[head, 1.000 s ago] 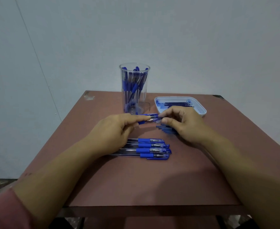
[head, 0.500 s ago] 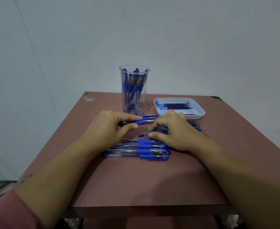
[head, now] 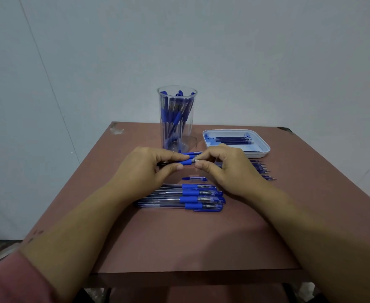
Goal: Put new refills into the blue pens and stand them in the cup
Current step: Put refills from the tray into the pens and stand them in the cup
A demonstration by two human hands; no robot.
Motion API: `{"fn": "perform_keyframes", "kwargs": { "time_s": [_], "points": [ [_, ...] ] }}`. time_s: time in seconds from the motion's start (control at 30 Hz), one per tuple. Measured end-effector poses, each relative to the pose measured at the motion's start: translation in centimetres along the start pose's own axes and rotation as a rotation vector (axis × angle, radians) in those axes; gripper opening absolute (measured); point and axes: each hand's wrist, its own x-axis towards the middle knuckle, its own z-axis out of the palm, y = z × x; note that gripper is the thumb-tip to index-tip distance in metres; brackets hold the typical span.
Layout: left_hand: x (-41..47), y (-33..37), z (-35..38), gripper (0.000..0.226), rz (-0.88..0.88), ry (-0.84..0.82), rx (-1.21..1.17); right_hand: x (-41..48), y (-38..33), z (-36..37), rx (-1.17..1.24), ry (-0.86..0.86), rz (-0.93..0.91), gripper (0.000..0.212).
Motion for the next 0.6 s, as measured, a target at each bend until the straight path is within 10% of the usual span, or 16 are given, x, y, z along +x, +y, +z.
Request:
{"fn": "perform_keyframes", "kwargs": {
  "time_s": [0.6],
  "points": [
    [0.19, -0.32, -0.05, 0.028, 0.033, 0.005, 0.036, -0.17, 0.05, 0.1, 0.028, 0.025, -0.023, 0.019]
  ]
}}
